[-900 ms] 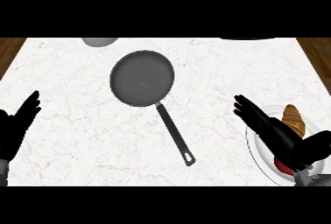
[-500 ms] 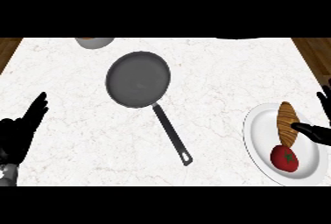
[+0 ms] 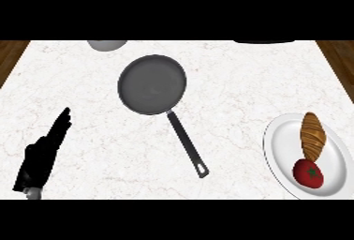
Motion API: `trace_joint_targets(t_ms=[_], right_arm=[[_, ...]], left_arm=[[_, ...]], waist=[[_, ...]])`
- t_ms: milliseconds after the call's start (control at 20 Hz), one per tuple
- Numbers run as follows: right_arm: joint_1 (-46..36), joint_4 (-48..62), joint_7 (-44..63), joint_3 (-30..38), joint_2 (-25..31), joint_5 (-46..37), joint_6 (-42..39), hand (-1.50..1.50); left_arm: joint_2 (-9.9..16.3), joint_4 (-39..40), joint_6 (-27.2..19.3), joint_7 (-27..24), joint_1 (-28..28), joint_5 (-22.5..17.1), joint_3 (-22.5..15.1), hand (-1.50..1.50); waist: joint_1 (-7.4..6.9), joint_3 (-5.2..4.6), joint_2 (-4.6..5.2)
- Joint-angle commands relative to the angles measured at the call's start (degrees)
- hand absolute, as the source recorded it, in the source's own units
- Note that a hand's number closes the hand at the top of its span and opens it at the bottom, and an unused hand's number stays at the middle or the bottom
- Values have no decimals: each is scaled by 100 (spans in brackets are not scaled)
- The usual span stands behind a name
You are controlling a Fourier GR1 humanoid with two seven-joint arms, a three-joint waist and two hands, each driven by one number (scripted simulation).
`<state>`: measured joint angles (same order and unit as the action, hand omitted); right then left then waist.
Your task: Pick the croissant from the plate and place it in the pan
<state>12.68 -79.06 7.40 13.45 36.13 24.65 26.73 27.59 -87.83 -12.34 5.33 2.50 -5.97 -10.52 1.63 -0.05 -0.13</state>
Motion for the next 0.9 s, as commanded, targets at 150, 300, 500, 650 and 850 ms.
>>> trace_joint_targets(t_ms=[150, 300, 500, 650, 850], right_arm=[[847, -433, 545, -36, 1006, -171, -1173, -150], [246, -267, 1019, -80, 1409, -106, -1639, -150], [-277, -460, 1527, -231, 1661, 84, -2242, -150], [-578, -507, 2042, -371, 1750, -115, -2346, -150], [-1251, 143, 2611, -459, 1806, -78, -2787, -150]], left_arm=[[-220, 88, -94, 45, -68, 211, -44, 0], [-145, -125, 30, 106, -21, 206, -9, 0], [-357, 233, 12, -232, -78, 414, -103, 0], [-207, -121, 207, 97, -103, 289, 105, 0], [-497, 16, 103, 209, -333, 521, 0, 0]], waist=[[-88, -1, 6], [-197, 4, 15], [-198, 2, 24], [-208, 3, 18], [-205, 5, 27]])
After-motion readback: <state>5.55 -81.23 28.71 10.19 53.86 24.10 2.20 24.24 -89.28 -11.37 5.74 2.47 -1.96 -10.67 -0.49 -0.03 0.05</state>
